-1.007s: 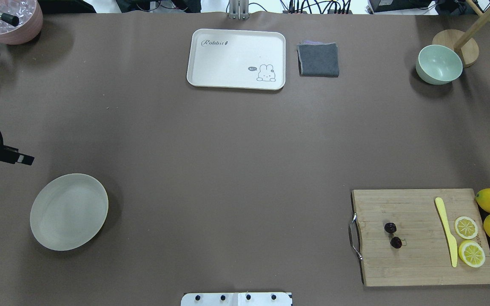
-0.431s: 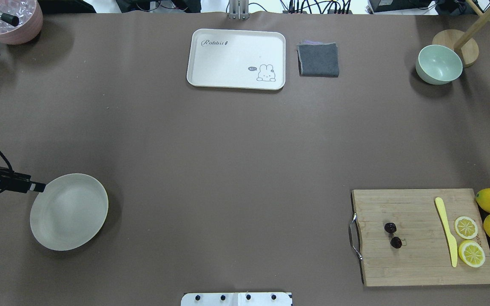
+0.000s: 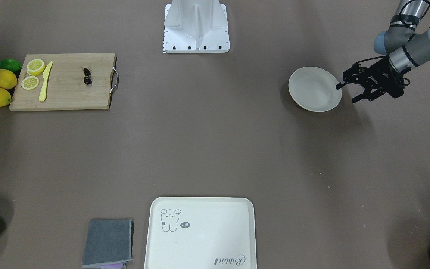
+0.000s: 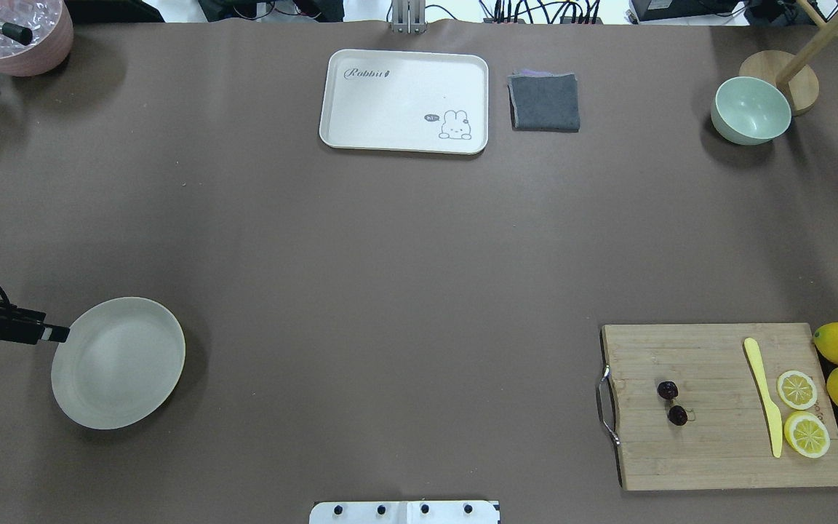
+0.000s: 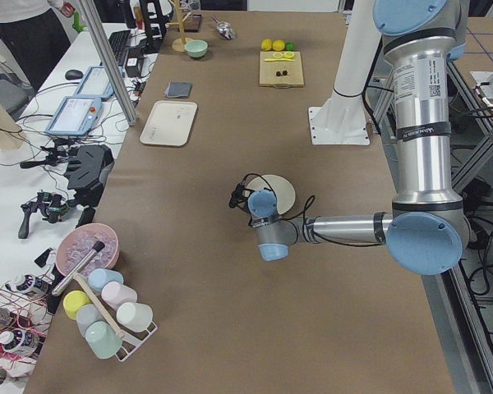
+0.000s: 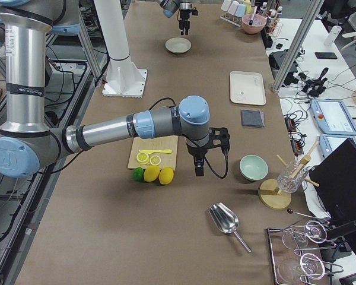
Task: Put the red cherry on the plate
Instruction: 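Move the left gripper down to the rim of the white round plate, then close the left gripper on the white plate's rim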
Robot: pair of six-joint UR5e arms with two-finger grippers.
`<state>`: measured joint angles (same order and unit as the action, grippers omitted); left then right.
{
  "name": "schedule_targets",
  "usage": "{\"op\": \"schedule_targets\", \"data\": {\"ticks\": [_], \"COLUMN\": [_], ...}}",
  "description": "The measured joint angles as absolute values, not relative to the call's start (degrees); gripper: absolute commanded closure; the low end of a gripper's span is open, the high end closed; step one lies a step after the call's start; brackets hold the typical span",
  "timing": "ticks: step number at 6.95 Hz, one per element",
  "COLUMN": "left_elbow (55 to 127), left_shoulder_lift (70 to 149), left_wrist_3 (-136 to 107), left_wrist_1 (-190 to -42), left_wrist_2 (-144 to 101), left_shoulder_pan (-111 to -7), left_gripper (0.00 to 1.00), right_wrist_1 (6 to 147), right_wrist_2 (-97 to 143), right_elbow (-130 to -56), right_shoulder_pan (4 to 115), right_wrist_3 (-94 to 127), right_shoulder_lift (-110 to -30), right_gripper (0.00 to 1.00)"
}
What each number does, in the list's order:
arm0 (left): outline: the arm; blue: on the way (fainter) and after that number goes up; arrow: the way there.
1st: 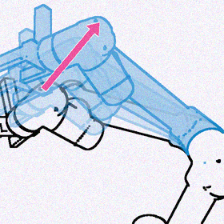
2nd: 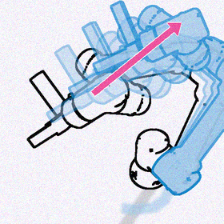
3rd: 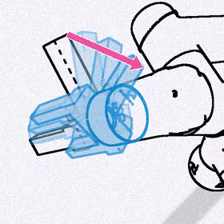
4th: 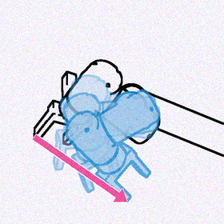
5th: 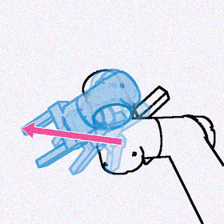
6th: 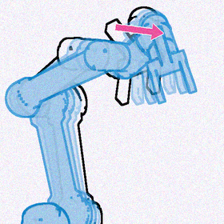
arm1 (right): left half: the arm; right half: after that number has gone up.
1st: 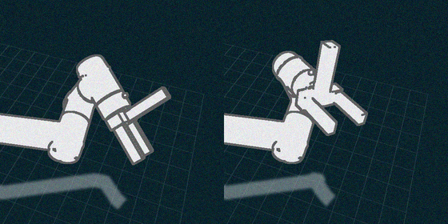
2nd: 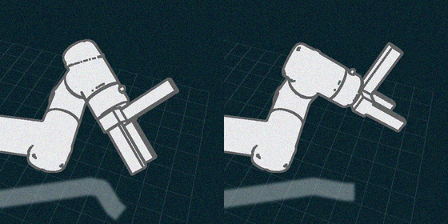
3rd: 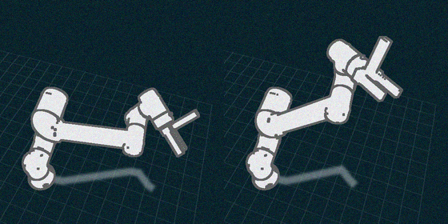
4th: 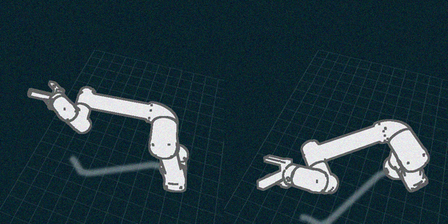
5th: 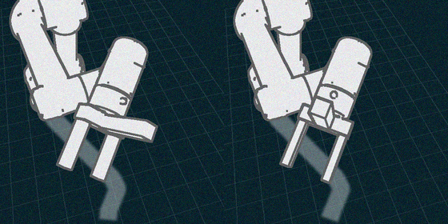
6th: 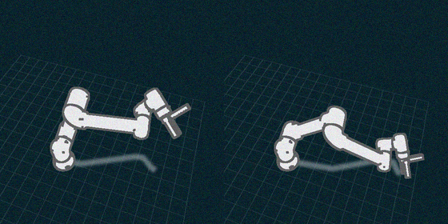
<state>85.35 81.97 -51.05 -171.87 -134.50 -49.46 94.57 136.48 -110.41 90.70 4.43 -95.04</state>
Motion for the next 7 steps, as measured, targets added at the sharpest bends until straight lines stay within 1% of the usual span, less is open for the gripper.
{"op": "schedule_targets", "data": {"ticks": [1,3,4,5,6,7], "left_elbow": [85.3,85.4,85.5,85.5,85.4,85.4], "left_shoulder_lift": [81.9,81.8,81.8,81.8,81.7,81.5], "left_wrist_3": [-51.1,-51.6,-52.1,-52.4,-52.4,-52.4], "left_wrist_1": [-172.1,-172.7,-172.9,-173.2,-173.5,-173.7], "left_wrist_2": [-133.0,-130.0,-129.6,-129.5,-129.4,-129.1], "left_shoulder_pan": [-48.4,-45.9,-45.5,-45.3,-45.2,-45.2], "left_gripper": [0.12,0.26,0.35,0.45,0.57,0.75], "right_wrist_1": [94.6,94.6,94.6,94.6,94.6,94.6], "right_wrist_2": [136.5,136.5,136.5,136.5,136.6,136.7], "right_elbow": [-110.3,-109.9,-109.7,-109.7,-109.7,-109.7], "right_shoulder_pan": [90.7,90.7,90.7,90.7,90.7,90.7], "right_wrist_3": [4.5,4.5,4.5,4.5,4.5,4.4], "right_shoulder_lift": [-94.9,-94.6,-94.5,-94.5,-94.5,-94.5], "right_gripper": [0.01,0.01,0.01,0.01,0.01,0.01]}}
